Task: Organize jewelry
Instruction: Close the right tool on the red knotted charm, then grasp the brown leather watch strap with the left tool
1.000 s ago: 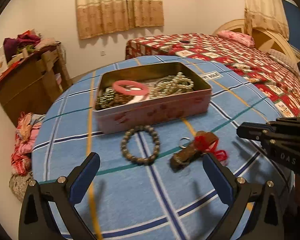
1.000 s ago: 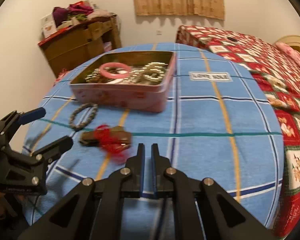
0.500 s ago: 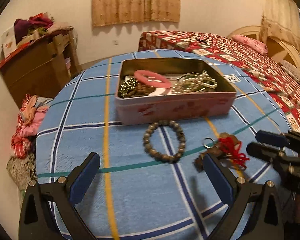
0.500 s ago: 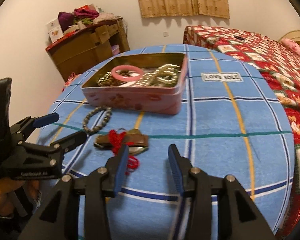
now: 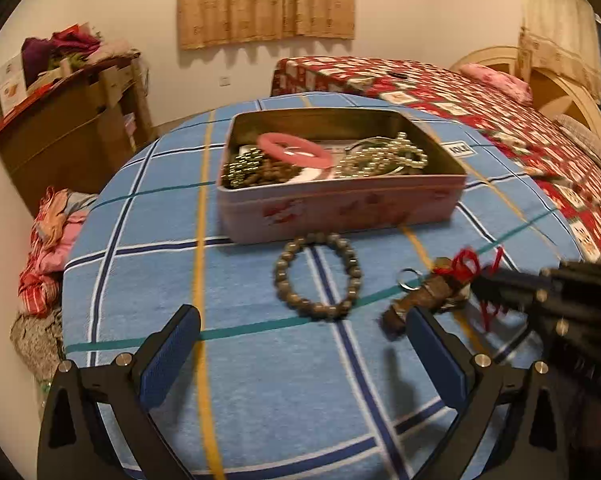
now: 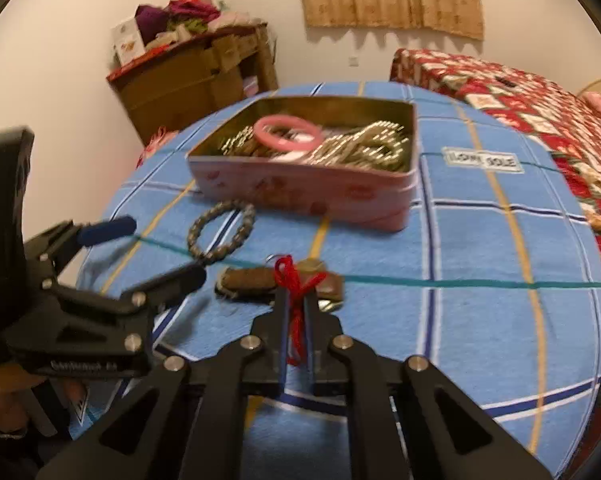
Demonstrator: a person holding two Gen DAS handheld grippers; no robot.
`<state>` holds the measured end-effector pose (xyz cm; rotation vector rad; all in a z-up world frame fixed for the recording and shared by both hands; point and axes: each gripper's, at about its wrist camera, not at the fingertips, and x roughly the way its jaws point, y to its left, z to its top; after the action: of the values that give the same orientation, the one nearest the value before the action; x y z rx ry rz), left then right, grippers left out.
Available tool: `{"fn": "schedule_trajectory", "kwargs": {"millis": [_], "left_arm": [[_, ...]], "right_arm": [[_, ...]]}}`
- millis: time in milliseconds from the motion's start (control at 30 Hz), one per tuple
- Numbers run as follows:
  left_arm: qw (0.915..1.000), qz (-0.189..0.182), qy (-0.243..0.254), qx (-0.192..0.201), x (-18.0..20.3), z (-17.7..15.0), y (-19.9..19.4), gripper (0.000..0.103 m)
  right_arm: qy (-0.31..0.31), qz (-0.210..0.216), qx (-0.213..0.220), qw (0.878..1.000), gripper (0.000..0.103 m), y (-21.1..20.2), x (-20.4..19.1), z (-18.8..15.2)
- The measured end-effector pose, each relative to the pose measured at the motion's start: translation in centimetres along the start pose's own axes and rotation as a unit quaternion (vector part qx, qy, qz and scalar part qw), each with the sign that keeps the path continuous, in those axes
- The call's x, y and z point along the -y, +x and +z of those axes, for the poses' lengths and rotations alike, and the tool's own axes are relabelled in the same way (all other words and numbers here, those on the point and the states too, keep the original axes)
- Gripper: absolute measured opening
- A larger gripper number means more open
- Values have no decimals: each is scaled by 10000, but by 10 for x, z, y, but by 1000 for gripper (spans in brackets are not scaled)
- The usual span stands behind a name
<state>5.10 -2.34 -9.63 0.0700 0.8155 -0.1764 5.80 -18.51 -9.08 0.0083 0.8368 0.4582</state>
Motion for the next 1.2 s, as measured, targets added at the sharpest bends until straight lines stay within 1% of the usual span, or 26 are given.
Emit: {"fn": "schedule_trajectory", "kwargs": {"millis": [67,200,233,333,467,633,733,800,867,933,1000,1033,1167,1200], "left_arm": [[9999,-132,97,39,7,1,-2,102],[9986,-290,409,157,26,5,-6,102],[9984,-285,462,175,30,6,-7,102],[9974,-429,544,194,39,10,-6,102],[9968,-428,657,171,50,19,-1,102],[9973,-245,666,175,60,30,4,102],[9979,-173,607,125,56,28,6,102],[9989,-111,444,120,46,23,4,102],[9996,-100,270,78,34,18,1,102],[9999,57,62,78,19,15,-2,102],[9999,-21,-153,50,7,15,-4,102],[9998,0,-171,80,5,15,-5,102],[9999,-66,36,135,18,14,-7,102],[9998,-31,145,118,24,14,-5,102]], "right_arm": [[67,-149,123,9998,7,-8,6,2],[188,-412,205,9988,7,-15,19,6],[238,-458,207,9985,7,-16,24,5],[363,-556,236,9975,7,-19,34,4],[448,-583,287,9969,8,-22,40,4],[542,-788,210,9952,8,-18,54,0],[571,-710,118,9958,8,-15,56,-4],[423,-563,51,9975,8,-11,45,-5],[254,-315,-18,9992,8,-6,29,-8],[127,-34,-73,9999,9,-1,13,-10],[182,371,-122,9991,8,3,6,-12],[201,427,-124,9988,8,4,4,-14],[279,305,28,9991,8,-3,10,-15],[265,120,120,9995,8,-9,14,-14]]}}
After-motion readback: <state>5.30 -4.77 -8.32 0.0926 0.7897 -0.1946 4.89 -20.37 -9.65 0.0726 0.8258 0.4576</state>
